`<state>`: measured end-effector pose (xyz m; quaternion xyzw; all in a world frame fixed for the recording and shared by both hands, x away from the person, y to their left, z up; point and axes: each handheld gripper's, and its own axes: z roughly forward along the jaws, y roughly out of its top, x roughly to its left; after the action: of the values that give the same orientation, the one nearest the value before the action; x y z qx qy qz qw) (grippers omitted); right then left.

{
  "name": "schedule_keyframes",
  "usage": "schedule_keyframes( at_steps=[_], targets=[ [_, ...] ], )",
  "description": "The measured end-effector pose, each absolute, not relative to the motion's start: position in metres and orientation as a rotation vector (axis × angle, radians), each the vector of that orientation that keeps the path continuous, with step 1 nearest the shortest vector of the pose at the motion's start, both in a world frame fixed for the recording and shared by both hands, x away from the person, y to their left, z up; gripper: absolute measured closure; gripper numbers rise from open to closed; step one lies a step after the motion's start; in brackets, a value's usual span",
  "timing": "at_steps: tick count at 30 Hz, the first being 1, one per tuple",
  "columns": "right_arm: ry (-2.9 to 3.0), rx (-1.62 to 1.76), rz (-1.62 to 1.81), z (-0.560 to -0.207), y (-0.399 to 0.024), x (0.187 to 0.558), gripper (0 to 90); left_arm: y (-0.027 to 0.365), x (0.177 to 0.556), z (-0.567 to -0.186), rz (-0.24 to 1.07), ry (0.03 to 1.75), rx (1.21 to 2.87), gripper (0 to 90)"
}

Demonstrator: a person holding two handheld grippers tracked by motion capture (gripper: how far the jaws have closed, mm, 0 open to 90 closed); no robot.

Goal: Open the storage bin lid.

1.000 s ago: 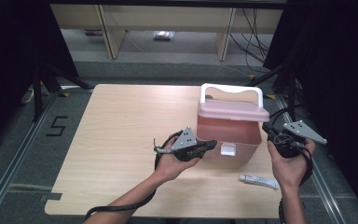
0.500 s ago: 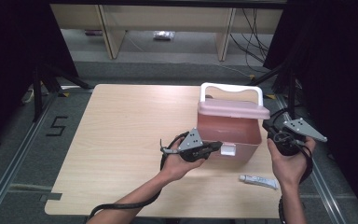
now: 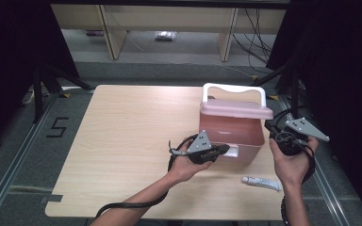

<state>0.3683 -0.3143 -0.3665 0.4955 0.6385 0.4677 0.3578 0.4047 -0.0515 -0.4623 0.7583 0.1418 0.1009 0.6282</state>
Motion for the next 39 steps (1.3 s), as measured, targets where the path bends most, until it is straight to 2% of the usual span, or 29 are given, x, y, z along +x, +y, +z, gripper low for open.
schedule_keyframes(
  at_steps=[39],
  targets=[
    [1.589, 1.268, 1.223, -0.357, -0.309, 0.381, 90.0, -0.063, 0.399, -0.475, 0.263, 0.304, 1.757, 89.6]
  ],
)
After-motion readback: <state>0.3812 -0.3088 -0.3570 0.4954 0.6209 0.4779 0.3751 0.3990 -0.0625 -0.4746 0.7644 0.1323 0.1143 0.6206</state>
